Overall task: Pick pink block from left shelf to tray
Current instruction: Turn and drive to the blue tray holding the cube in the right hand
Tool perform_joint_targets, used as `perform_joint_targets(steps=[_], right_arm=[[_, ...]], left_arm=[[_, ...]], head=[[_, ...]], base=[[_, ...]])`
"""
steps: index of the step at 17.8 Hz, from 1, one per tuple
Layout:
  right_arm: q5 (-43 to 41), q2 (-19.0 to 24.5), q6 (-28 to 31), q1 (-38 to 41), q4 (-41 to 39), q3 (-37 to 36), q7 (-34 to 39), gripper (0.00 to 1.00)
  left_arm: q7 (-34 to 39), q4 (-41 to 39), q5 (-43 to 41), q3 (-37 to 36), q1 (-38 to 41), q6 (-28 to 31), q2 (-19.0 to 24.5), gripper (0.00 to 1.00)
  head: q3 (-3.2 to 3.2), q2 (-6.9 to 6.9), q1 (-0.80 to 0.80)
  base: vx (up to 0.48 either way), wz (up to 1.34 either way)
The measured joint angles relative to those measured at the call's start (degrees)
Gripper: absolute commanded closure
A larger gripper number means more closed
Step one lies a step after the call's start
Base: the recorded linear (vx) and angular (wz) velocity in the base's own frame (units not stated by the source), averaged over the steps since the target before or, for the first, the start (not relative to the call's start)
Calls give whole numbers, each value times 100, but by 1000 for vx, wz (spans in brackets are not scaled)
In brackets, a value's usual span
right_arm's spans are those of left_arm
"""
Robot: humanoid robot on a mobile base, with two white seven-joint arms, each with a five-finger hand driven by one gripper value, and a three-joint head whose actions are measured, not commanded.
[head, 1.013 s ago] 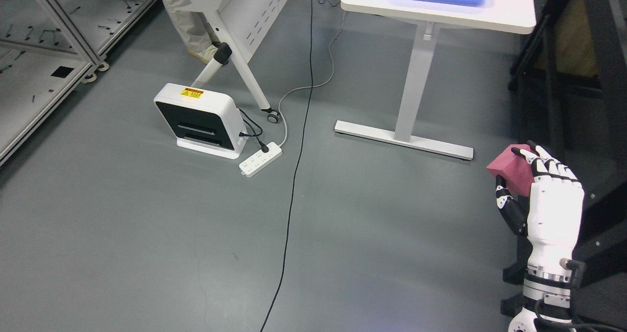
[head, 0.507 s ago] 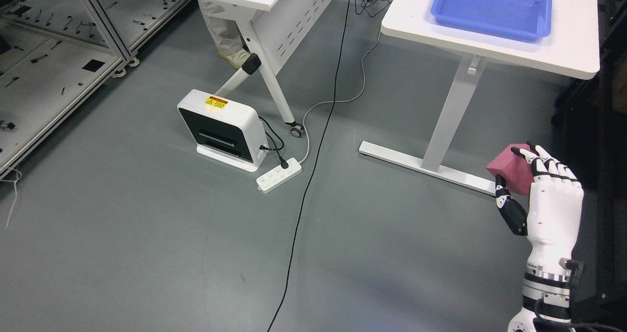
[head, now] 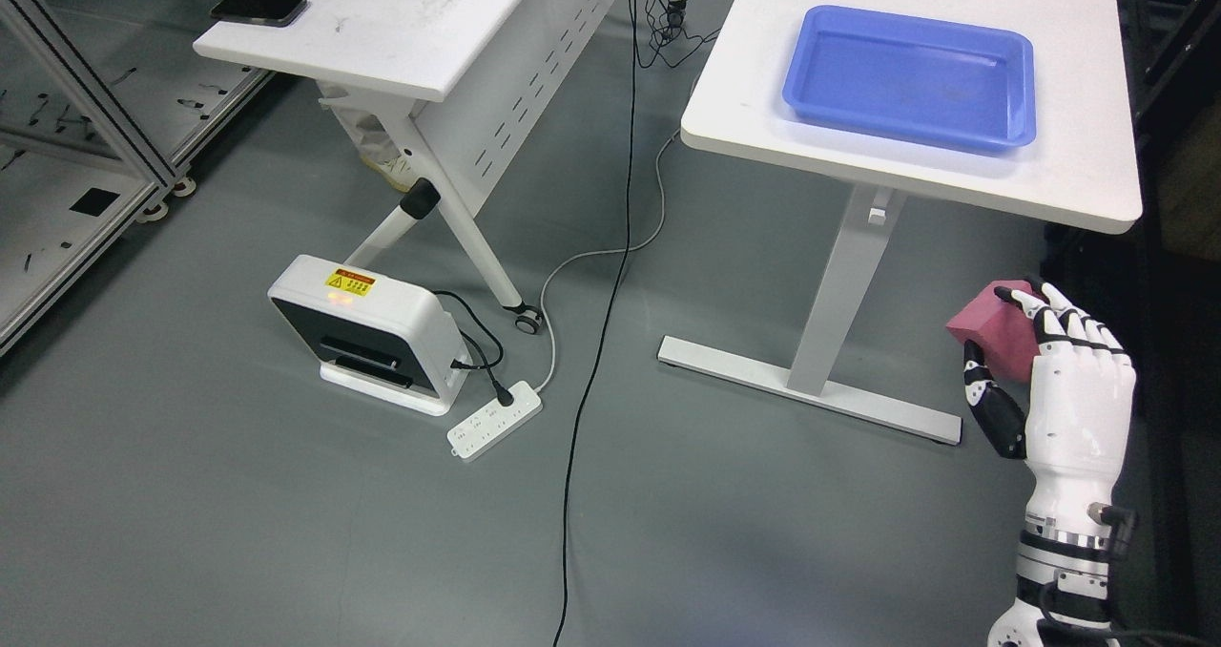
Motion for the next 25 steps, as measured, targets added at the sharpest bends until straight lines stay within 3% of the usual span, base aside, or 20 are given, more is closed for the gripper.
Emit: perform_joint_targets(steps=[13, 25], right_arm=[[0, 5, 13, -4, 0, 4, 3, 97], [1, 20, -2, -5, 0, 47, 142, 96]], left_arm=[[0, 0, 0, 0, 0, 0, 0, 0], [0, 0, 0, 0, 0, 0, 0, 0]], head=[[0, 0, 0], [0, 0, 0]], base=[[351, 41], [227, -191]])
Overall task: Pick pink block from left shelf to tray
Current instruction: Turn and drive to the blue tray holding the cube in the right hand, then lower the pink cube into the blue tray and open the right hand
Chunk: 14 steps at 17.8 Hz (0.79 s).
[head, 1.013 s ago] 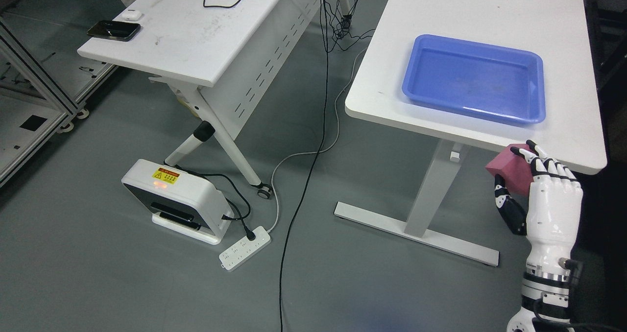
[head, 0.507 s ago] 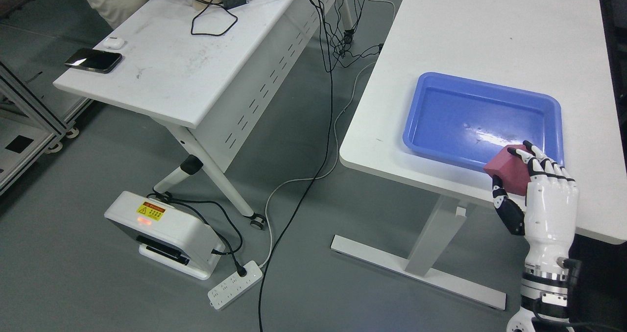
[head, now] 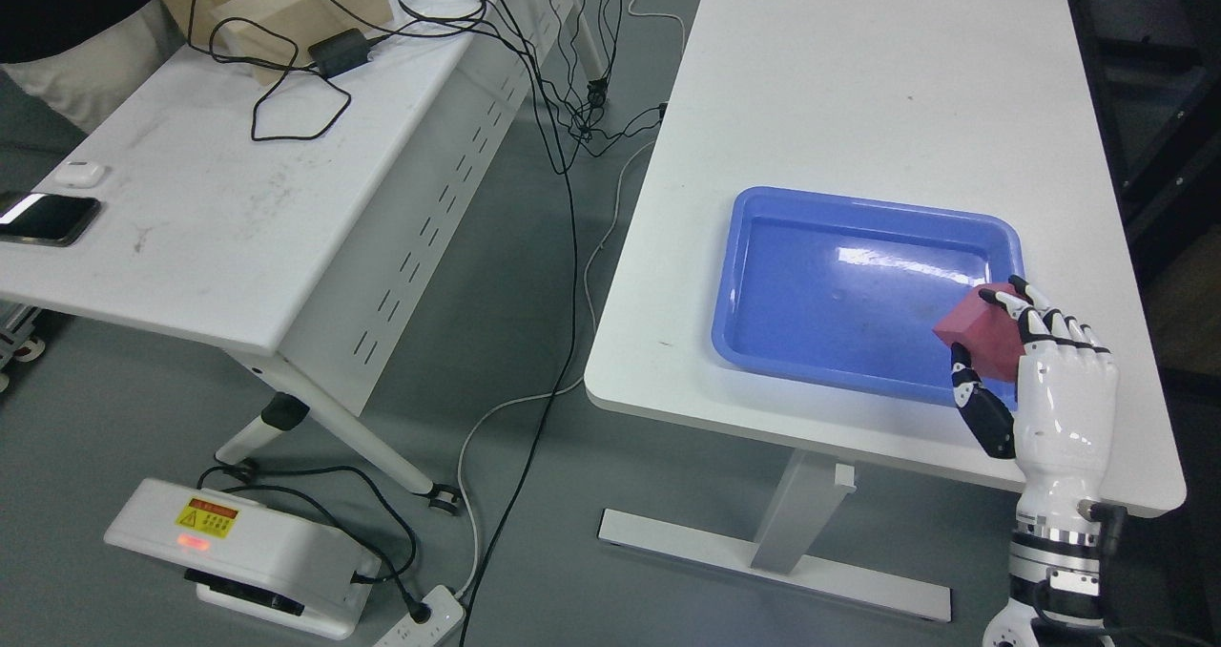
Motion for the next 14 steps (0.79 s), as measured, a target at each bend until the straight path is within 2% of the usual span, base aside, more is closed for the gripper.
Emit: perform_joint_targets(steps=[9, 13, 14], right_arm=[[57, -11, -223, 114, 0, 168, 514, 92], [69, -19, -430, 194, 0, 278, 777, 87], [70, -21, -474, 211, 0, 300, 821, 82]], left_arm=[[0, 0, 0, 0, 1, 0, 0, 0], [0, 0, 0, 0, 1, 0, 0, 0], [0, 0, 0, 0, 1, 0, 0, 0]], head=[[0, 0, 0], [0, 0, 0], [0, 0, 0]], base=[[149, -21], [112, 4], [99, 11]])
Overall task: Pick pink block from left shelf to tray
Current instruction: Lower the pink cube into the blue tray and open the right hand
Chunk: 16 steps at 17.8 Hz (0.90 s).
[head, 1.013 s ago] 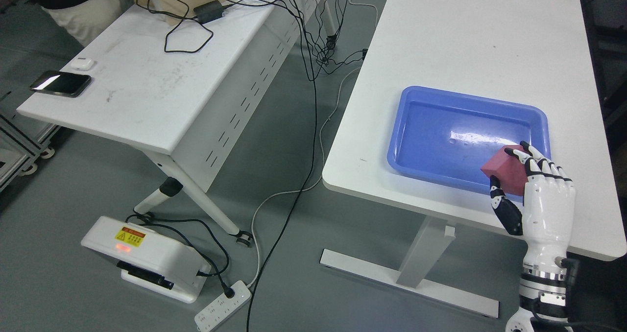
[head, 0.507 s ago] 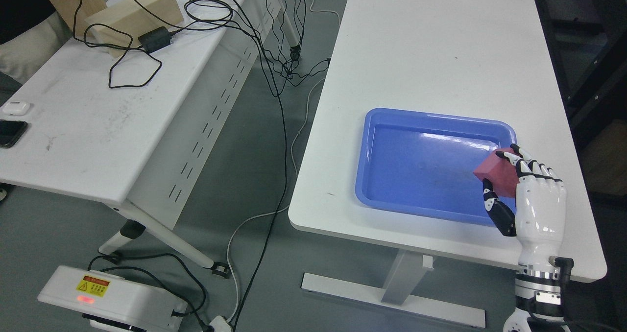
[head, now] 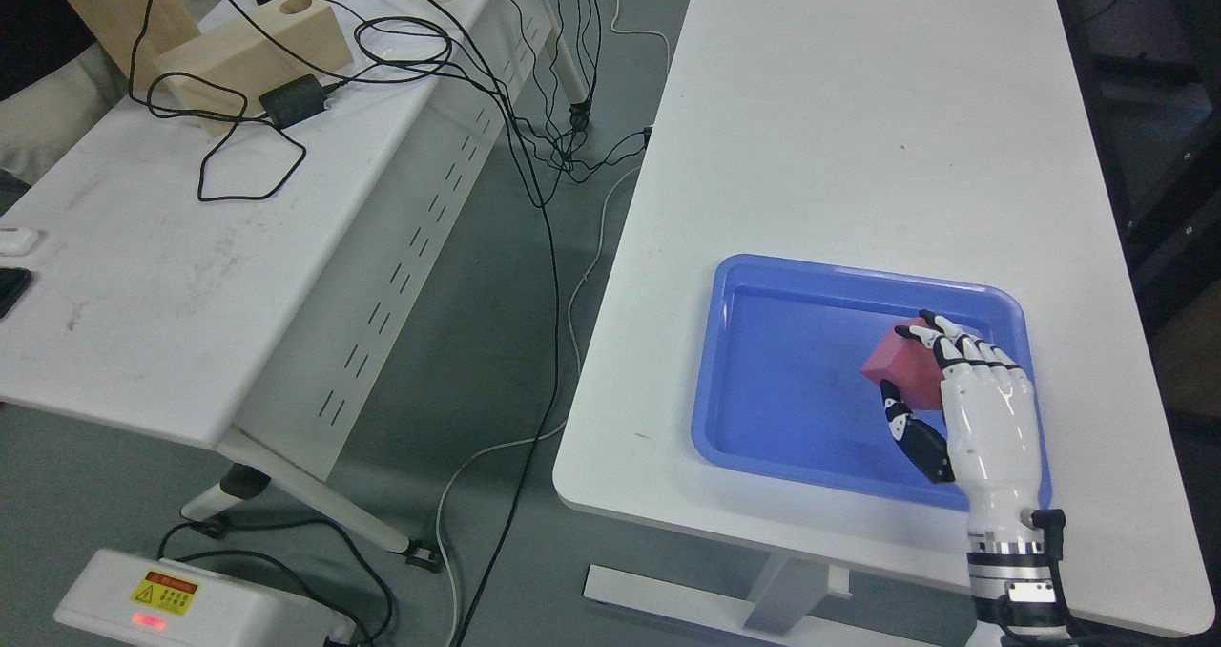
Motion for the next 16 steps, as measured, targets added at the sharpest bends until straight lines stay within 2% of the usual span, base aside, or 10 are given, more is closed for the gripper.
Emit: perform_joint_targets(steps=[6, 10, 15, 16], right_arm=[[3, -9, -257, 80, 0, 106, 183, 49], [-65, 11, -268, 103, 0, 155, 582, 32], [-517, 55, -240, 112, 0, 138, 702, 17], [-628, 59, -226, 114, 0, 124, 704, 8]], left_arm=[[0, 0, 0, 0, 0, 0, 0, 0], [0, 0, 0, 0, 0, 0, 0, 0], [0, 0, 0, 0, 0, 0, 0, 0], [0, 0, 0, 0, 0, 0, 0, 0]], head=[[0, 0, 0], [0, 0, 0], [0, 0, 0], [0, 0, 0]], base=[[55, 3], [15, -1], [0, 0], [0, 0]])
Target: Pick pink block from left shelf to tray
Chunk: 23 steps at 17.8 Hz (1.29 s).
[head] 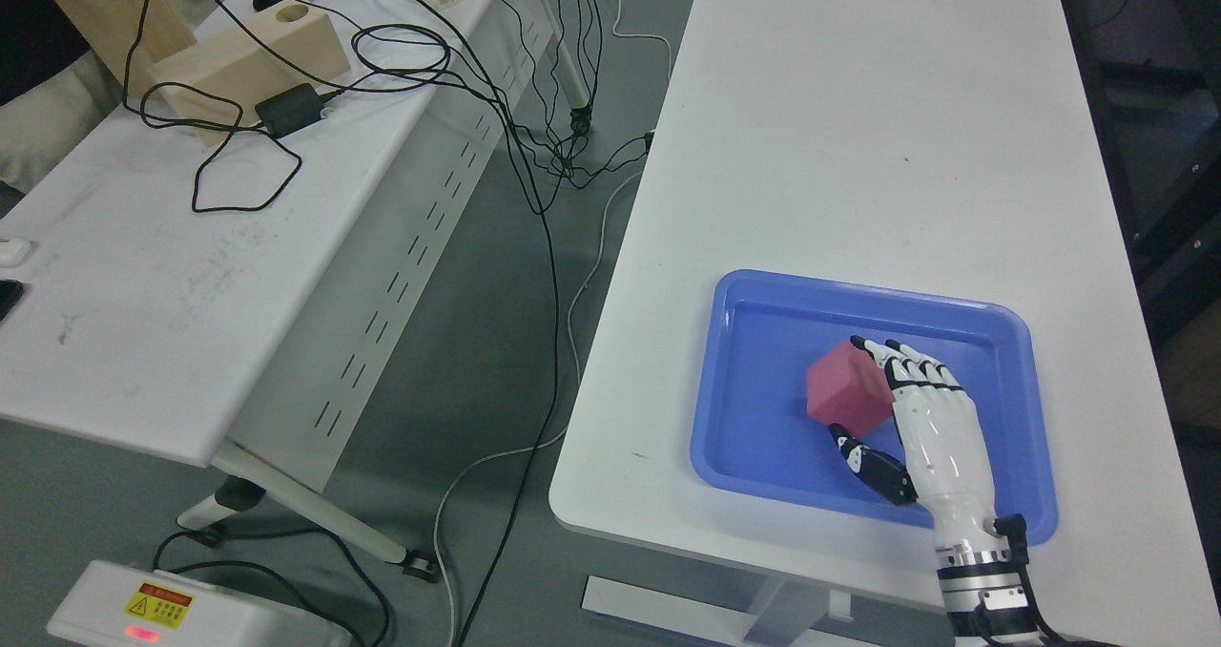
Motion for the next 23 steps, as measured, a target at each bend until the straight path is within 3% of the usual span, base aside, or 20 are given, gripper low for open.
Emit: perform_joint_targets(steps=[1, 2, 23], right_arm=[[-121, 7, 20, 1, 0, -19, 1, 1], [-240, 13, 44, 1, 0, -38, 1, 1], [-3502, 177, -89, 65, 0, -875, 1, 0]], left_arm=[[0, 0, 0, 0, 0, 0, 0, 0], [0, 0, 0, 0, 0, 0, 0, 0], [0, 0, 0, 0, 0, 0, 0, 0]], head=[[0, 0, 0], [0, 0, 0], [0, 0, 0]], base=[[0, 0], [0, 0], [-24, -2]])
